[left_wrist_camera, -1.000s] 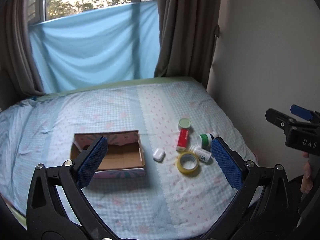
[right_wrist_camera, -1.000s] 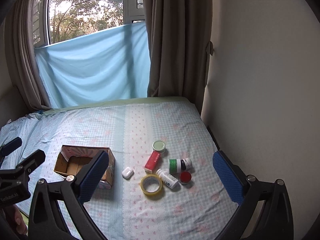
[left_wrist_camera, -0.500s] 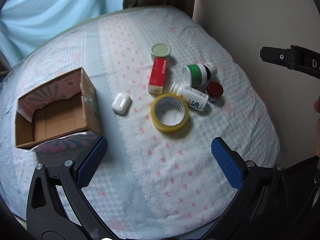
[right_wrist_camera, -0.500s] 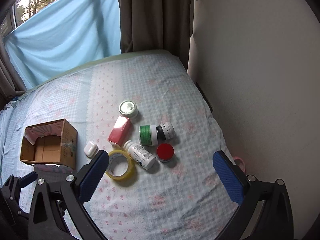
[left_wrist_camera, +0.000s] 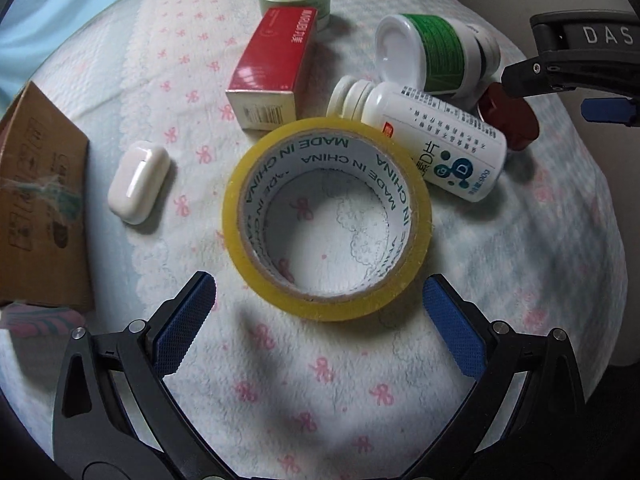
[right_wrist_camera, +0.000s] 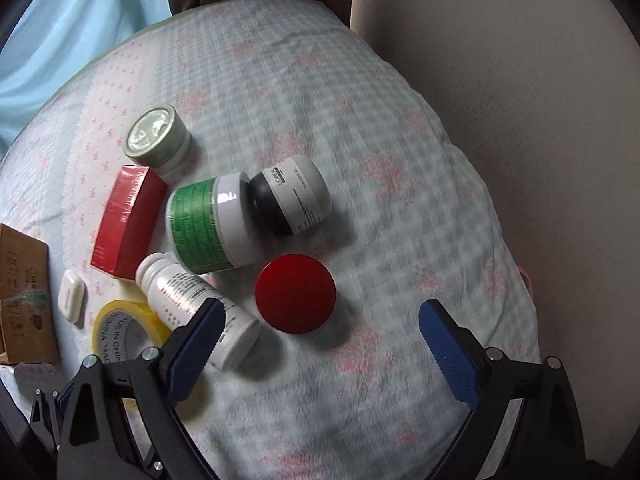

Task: Organize rigid objects
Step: 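Reach the left tool to the yellow tape roll while the right tool reaches the red lid, then grasp the tape roll with the left tool while the right tool grasps the red lid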

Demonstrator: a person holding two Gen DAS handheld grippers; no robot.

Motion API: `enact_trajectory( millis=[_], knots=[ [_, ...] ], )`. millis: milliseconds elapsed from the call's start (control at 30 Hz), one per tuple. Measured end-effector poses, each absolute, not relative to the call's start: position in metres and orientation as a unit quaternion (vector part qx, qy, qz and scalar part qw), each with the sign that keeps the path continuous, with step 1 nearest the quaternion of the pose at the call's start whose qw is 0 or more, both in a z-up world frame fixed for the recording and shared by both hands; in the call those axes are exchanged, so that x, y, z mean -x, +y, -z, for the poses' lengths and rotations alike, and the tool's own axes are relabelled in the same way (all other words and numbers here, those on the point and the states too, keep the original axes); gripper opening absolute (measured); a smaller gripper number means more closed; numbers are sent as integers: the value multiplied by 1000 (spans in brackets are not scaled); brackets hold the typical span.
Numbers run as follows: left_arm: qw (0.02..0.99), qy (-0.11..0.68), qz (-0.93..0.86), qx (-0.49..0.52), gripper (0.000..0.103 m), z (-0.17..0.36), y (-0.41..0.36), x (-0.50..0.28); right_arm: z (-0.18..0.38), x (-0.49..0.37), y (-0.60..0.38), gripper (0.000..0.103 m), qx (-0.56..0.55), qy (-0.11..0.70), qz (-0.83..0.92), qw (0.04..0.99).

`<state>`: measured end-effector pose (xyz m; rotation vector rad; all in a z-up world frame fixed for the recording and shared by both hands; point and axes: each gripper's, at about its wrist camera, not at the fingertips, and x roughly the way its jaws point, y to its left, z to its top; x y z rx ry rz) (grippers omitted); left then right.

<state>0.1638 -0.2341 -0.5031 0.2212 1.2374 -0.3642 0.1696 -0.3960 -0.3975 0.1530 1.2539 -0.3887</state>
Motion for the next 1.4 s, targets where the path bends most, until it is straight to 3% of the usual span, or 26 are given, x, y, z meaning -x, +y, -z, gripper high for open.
enact_trajectory(
  millis=[133, 333, 600, 833, 1033, 1400],
  knots=[
    [804, 559, 169, -109, 103, 517, -242, -168, 420, -182, -403, 96, -83, 603, 181, 772],
    [817, 538, 176, -113, 103, 521, -247, -177, 448, -189, -403, 82, -90, 629, 174, 753],
    [820, 532, 187, -94, 96, 520, -243, -189, 473, -186, -404, 50, -133, 637, 159, 742],
    [826, 524, 183, -95, 96, 514, -240, -189, 482, -190, -400, 50, -128, 630, 154, 751],
    [841, 506, 171, -88, 96, 493, -231, -178, 455, -180, -400, 50, -130, 615, 155, 762],
    [874, 468, 131, -27, 96, 383, -175, -180, 358, -174, -377, 50, -108, 577, 138, 798]
  ],
)
